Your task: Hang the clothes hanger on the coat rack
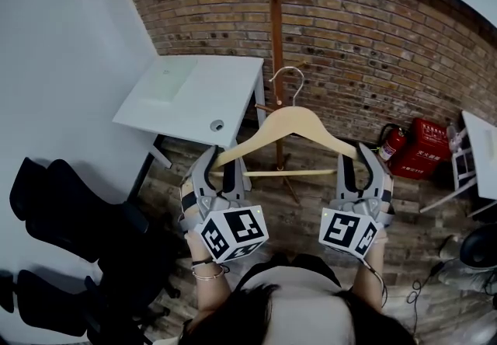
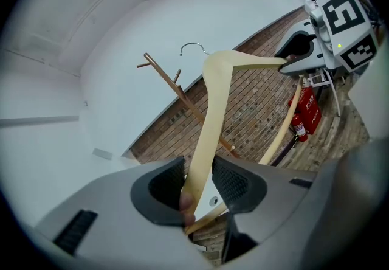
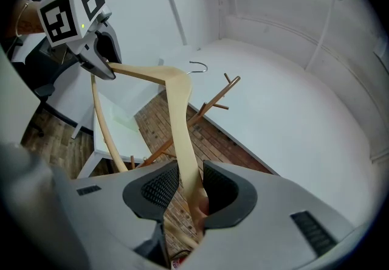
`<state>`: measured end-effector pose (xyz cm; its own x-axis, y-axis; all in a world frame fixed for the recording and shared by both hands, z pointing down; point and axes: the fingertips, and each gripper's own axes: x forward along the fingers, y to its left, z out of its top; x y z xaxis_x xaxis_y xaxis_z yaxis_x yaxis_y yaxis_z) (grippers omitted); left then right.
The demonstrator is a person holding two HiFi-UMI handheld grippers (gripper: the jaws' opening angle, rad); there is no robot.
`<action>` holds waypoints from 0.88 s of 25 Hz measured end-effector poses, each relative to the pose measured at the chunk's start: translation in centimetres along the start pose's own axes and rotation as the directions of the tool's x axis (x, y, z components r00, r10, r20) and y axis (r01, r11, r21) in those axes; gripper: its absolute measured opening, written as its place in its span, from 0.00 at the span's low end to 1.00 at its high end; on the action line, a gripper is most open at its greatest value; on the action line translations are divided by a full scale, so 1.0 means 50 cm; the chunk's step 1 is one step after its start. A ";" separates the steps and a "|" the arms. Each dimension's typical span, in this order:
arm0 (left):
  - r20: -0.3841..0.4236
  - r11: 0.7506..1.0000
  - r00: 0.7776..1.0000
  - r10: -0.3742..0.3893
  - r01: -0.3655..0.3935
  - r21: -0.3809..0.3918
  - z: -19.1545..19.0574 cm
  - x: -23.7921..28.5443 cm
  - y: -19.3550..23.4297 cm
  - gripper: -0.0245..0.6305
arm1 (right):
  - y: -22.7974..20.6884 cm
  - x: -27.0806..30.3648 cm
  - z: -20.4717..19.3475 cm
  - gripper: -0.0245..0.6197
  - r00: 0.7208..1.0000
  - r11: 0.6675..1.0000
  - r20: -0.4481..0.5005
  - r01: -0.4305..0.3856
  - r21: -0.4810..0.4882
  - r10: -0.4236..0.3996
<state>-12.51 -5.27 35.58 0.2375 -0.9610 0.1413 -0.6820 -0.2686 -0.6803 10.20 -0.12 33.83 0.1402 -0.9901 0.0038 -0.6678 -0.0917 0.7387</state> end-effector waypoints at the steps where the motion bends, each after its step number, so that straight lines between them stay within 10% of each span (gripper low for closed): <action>1: 0.001 1.000 1.000 -0.002 0.002 0.002 -0.005 0.001 0.001 0.26 | 0.003 0.000 0.002 0.25 1.000 1.000 -0.001 0.000 -0.002 0.000; 22: 0.016 1.000 0.999 -0.027 0.027 -0.007 -0.011 0.039 0.013 0.26 | 0.009 0.025 0.013 0.25 1.000 1.000 -0.019 0.011 -0.006 -0.011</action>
<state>-12.90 -7.36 35.80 0.2673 -0.9522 0.1480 -0.6799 -0.2952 -0.6712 9.61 -1.48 33.72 0.1616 -0.9868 0.0086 -0.6619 -0.1020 0.7426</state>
